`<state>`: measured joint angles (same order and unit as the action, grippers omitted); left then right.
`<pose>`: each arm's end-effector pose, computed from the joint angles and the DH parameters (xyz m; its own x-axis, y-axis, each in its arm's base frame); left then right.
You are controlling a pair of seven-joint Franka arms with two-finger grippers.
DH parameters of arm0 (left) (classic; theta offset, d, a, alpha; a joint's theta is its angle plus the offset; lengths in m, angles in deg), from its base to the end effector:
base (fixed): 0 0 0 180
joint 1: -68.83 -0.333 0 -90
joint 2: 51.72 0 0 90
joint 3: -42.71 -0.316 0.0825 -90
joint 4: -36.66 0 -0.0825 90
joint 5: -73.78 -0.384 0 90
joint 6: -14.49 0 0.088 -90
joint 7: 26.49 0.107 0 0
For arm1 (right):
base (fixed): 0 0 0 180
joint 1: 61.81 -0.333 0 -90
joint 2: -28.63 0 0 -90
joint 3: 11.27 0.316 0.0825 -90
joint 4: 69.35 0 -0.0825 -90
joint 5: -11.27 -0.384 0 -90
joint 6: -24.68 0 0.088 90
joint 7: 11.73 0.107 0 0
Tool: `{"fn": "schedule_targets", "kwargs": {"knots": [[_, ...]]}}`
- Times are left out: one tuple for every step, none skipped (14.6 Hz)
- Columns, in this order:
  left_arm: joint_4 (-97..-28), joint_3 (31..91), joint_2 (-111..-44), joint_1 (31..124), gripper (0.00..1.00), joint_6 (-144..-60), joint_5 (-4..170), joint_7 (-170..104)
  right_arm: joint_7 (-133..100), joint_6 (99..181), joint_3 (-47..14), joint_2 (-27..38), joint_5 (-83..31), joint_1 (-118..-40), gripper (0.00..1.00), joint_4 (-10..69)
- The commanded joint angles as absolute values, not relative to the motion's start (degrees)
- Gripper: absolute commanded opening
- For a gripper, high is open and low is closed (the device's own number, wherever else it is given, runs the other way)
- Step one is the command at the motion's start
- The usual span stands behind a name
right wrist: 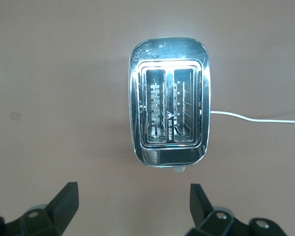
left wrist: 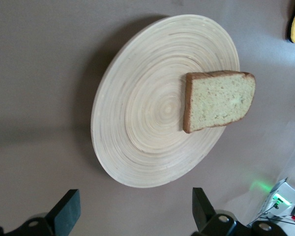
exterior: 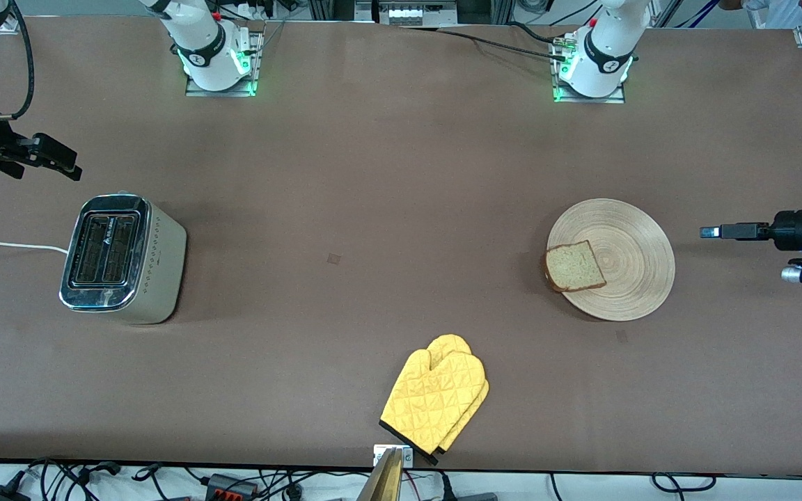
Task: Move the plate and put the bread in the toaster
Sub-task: 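Reach the left gripper to the rim of the wooden plate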
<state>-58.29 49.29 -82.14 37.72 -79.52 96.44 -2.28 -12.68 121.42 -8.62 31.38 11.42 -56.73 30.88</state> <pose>0.5744 0.2268 0.2820 0.9446 0.0357 -0.3262 0.2203 -0.8056 0.5500 0.5449 -0.0229 0.5762 0.9996 -0.0256 -0.0130 -0.0255 -0.9997 0.0046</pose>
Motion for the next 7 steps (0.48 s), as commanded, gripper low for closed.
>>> {"fn": "schedule_targets", "kwargs": {"knots": [[-56.42, 49.66, -85.10, 37.01, 1.00, -79.91, 98.04, -1.18, -13.57, 121.80, -8.55, 32.94, 11.44, -56.54, 1.00, 32.07], [-56.33, 49.74, -86.59, 37.01, 1.00, -80.78, 98.13, -1.18, -13.57, 121.89, -8.55, 32.85, 11.44, -56.54, 1.00, 32.07], [-56.33, 49.83, -87.56, 36.92, 1.00, -82.09, 98.30, -1.18, -13.57, 121.89, -8.55, 32.85, 11.44, -56.54, 1.00, 32.07], [-56.33, 49.83, -88.27, 36.92, 1.00, -82.45, 98.74, -1.09, -13.57, 121.89, -8.46, 32.94, 11.44, -56.54, 1.00, 32.07], [-56.33, 49.83, -88.89, 36.92, 1.00, -82.55, 99.35, -1.09, -13.57, 121.89, -8.46, 32.85, 11.44, -56.54, 1.00, 32.07], [-56.33, 49.83, -89.68, 36.92, 1.00, -83.07, 99.79, -1.00, -13.57, 121.98, -8.46, 32.85, 11.44, -56.54, 1.00, 32.07], [-56.42, 49.92, -90.38, 36.92, 1.00, -83.86, 99.89, -0.13, -13.66, 121.98, -8.46, 32.85, 11.44, -56.54, 1.00, 32.16]]}}
